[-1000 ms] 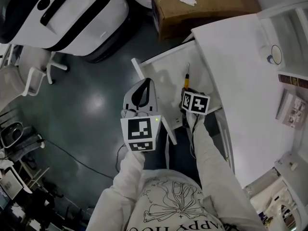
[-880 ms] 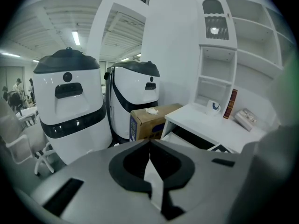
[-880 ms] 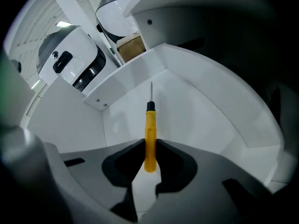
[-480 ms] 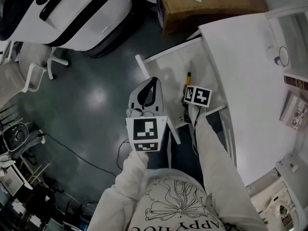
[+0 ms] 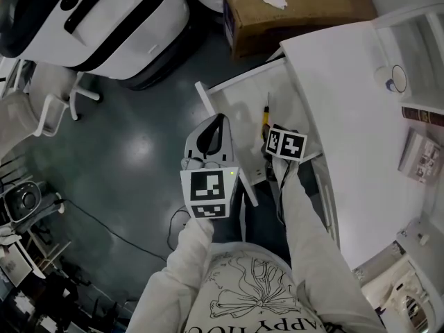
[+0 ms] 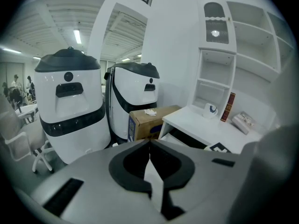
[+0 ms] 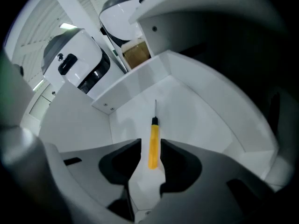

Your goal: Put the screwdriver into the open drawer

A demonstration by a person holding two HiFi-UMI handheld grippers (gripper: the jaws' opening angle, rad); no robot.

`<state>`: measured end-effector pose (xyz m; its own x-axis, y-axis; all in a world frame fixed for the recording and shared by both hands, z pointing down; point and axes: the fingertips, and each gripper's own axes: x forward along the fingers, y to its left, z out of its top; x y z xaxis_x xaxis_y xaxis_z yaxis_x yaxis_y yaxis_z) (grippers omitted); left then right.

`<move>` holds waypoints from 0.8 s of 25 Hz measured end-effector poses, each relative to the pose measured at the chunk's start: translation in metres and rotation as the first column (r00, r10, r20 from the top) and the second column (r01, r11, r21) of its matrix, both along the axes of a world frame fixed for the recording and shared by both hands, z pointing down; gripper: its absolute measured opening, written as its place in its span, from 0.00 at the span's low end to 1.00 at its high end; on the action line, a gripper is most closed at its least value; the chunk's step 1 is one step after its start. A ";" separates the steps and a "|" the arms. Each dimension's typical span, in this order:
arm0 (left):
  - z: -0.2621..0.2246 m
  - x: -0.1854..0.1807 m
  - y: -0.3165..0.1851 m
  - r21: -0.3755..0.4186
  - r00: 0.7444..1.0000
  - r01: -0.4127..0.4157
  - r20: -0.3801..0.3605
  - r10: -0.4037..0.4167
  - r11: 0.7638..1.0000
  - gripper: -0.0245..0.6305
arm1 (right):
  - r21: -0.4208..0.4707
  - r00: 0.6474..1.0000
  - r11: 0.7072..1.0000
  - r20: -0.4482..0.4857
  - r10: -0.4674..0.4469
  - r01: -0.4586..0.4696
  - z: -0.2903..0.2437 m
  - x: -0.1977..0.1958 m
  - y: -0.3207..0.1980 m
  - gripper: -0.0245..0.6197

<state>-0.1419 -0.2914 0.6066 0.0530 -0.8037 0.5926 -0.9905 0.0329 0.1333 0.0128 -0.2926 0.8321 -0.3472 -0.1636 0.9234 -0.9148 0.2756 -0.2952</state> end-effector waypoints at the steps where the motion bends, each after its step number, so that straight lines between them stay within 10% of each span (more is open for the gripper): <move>1: -0.004 0.001 0.001 0.006 1.000 0.002 0.000 -0.002 1.000 0.05 | 0.038 1.000 0.999 0.005 -0.012 0.012 -0.014 -0.001 -0.004 0.23; 8: -0.059 0.010 -0.002 0.090 1.000 0.003 0.011 -0.004 0.996 0.05 | 0.341 0.996 0.940 0.077 -0.041 0.012 -0.147 -0.011 -0.035 0.15; 20: -0.184 0.027 0.000 0.300 0.999 -0.007 0.038 -0.004 0.954 0.04 | 0.705 0.979 0.698 0.200 -0.026 -0.125 -0.372 0.016 -0.049 0.07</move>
